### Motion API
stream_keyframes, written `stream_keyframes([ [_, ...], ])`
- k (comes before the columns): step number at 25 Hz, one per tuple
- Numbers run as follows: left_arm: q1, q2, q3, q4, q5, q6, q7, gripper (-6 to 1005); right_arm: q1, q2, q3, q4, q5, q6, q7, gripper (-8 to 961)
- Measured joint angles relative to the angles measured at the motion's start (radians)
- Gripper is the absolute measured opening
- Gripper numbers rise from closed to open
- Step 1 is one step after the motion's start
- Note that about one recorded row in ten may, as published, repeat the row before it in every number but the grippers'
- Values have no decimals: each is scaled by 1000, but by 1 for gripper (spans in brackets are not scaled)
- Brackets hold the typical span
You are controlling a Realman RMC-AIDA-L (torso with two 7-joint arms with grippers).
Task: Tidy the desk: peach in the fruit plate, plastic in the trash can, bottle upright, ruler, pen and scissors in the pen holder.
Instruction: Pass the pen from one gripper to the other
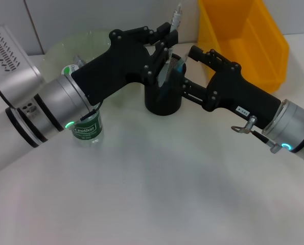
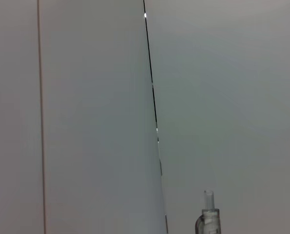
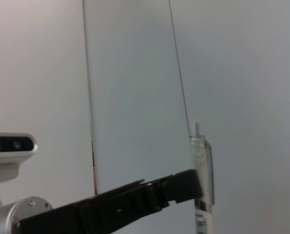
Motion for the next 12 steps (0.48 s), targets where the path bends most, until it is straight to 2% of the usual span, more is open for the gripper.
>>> stream_keyframes([
  [12,4,0,0,0,0,4,0,99,26,0,3,45,0,26,-55,782],
])
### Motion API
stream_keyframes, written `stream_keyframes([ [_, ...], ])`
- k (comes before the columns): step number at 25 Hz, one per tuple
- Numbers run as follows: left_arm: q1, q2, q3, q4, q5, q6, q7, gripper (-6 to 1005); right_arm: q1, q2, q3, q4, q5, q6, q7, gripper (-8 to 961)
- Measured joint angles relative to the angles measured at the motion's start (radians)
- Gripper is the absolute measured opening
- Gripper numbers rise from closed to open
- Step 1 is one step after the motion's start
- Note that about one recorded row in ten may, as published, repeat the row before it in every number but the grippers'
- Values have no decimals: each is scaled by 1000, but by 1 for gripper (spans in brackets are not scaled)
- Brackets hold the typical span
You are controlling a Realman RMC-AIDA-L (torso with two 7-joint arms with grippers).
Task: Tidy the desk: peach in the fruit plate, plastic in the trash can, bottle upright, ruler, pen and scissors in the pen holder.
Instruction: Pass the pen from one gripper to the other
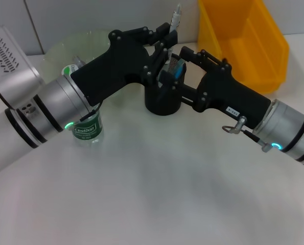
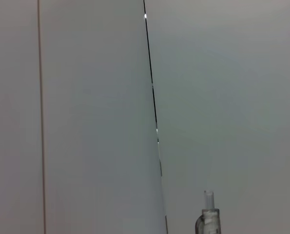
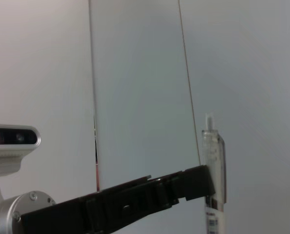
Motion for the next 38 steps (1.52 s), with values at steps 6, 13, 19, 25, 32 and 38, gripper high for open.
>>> stream_keyframes([
  [6,0,0,4,0,0,1,0,98,13,1,0,9,0,18,-1,783],
  [13,1,0,6,0,-2,3,0,97,21,3,0,14,0,27,-10,783],
  [19,3,0,10,0,-10,3,0,96,26,3,-2,16,0,23,-14,744],
  [25,3,0,11,0,-11,3,0,95,30,3,0,20,0,25,-14,514],
  [32,3,0,11,0,-11,3,0,94,33,2,1,20,0,28,-14,510],
  [38,3,0,11,0,-11,3,0,93,33,3,2,20,11,32,-13,507],
])
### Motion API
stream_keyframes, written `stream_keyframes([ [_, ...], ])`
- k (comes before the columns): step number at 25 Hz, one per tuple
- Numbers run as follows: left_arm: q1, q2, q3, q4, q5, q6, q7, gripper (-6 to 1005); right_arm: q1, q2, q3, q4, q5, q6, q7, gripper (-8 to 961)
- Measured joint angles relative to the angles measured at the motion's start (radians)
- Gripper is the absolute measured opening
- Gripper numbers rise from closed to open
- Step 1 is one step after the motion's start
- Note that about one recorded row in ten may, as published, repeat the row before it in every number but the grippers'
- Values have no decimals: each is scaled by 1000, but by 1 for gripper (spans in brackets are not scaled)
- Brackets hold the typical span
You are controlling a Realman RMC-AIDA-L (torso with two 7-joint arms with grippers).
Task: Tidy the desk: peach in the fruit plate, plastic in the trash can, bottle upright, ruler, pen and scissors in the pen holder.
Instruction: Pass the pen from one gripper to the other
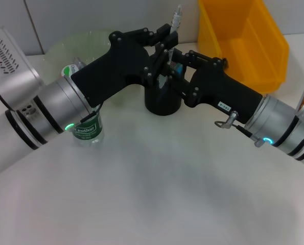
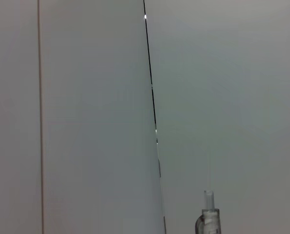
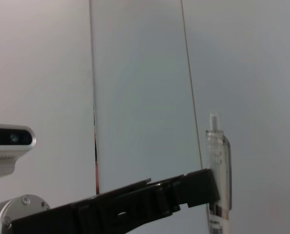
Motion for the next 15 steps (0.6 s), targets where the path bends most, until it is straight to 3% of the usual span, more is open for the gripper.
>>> stream_keyframes([
  [3,0,0,0,0,0,2,0,93,0,0,0,0,1,1,1,505],
  [9,1,0,0,0,0,5,0,92,3,0,-1,0,1,1,1,393],
  [15,3,0,0,0,0,7,0,91,7,0,-7,0,2,1,4,383],
])
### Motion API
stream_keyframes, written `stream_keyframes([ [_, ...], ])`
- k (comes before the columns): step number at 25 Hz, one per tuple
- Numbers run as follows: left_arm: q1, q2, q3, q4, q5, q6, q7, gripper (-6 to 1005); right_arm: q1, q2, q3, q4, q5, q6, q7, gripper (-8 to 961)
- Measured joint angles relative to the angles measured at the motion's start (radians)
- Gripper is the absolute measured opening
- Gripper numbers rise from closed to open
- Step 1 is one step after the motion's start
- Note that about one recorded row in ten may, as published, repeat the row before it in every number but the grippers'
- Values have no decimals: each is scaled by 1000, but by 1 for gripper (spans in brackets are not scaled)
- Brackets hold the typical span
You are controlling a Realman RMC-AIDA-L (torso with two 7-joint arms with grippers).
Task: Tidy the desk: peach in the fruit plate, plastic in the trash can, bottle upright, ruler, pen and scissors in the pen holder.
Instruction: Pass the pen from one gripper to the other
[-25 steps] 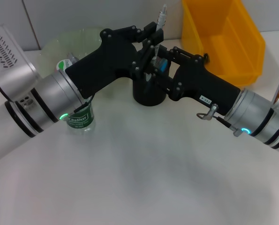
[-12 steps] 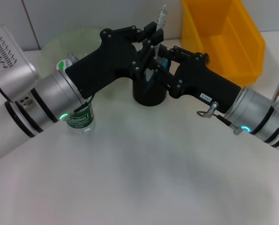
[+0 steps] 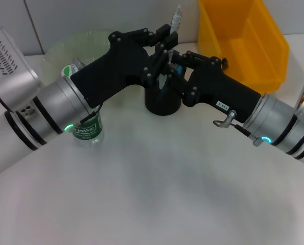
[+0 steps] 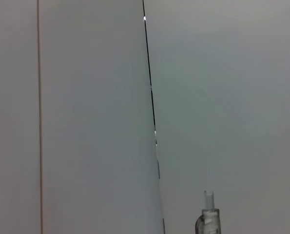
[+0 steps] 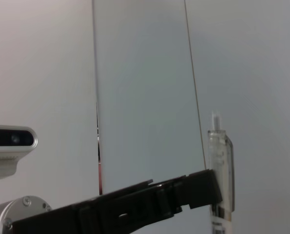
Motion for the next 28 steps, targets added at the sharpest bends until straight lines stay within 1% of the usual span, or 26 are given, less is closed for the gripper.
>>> stream_keyframes([
  [7,0,0,0,0,0,5,0,90,1,0,2,0,0,-1,4,311],
  [13,0,0,0,0,-1,8,-2,89,3,0,0,2,0,-4,5,306],
  [19,0,0,0,0,-2,10,-6,89,0,0,6,6,0,-7,4,229],
  [24,0,0,0,1,-3,11,-6,88,-2,0,33,14,9,-11,-1,164],
  [28,0,0,17,0,-3,13,-9,87,-1,0,39,18,14,-7,-1,134],
])
